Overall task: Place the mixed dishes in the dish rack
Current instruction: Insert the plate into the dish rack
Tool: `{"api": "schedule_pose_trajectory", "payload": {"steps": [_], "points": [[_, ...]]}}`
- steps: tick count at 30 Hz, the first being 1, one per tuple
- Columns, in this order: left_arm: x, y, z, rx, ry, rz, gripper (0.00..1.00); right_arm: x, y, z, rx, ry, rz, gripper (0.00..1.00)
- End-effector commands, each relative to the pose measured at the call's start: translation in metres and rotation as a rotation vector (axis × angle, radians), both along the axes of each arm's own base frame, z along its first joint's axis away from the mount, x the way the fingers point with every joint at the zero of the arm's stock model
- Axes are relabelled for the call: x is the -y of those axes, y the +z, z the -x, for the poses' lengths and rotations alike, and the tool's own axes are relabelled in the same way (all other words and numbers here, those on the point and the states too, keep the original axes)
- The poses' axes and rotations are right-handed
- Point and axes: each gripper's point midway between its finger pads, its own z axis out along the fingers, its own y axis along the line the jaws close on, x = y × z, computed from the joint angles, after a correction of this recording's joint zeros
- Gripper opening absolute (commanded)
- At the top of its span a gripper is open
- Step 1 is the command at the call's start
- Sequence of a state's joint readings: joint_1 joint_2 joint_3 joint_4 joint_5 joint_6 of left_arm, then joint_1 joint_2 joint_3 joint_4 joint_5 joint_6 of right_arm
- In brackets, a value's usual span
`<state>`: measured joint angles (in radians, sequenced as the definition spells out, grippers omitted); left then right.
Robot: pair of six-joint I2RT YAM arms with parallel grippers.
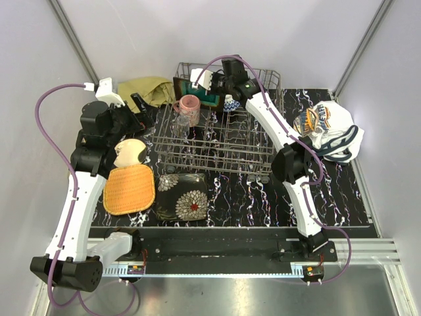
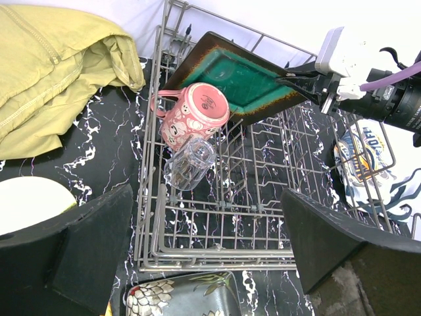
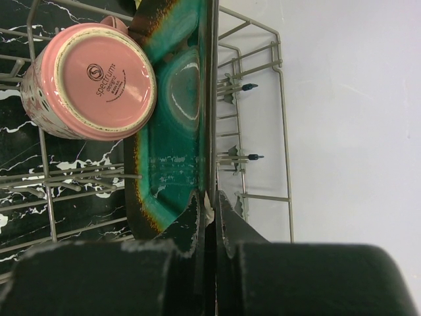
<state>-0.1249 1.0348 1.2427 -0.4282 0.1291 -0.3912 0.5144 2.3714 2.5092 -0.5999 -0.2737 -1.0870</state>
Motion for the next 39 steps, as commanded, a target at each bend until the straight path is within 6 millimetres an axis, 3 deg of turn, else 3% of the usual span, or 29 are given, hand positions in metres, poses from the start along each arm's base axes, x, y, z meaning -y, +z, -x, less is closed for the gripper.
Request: {"api": "schedule_pose_trajectory", "payload": {"steps": [1,16,22,27,39], "points": [[0.002,0.01,0.005,0.034,-0.023,-0.004,0.99,0.006,-0.031,-0.021,0.043,-0.031,0.086,0.03],[0.001,0.011,0.008,0.036,-0.023,-0.004,0.99,0.005,0.003,-0.026,0.075,-0.075,-0.031,0.0],[0.0,0.012,0.01,0.04,-0.022,-0.007,0.99,0.01,0.041,-0.031,0.165,-0.124,-0.108,0.0],[0.0,0.013,0.012,0.041,-0.02,-0.007,0.99,0.017,0.084,-0.035,0.267,-0.174,-0.194,0.0],[0.001,0.012,0.014,0.039,-0.026,-0.004,0.99,0.047,0.151,-0.041,0.489,-0.323,-0.303,0.0]]}}
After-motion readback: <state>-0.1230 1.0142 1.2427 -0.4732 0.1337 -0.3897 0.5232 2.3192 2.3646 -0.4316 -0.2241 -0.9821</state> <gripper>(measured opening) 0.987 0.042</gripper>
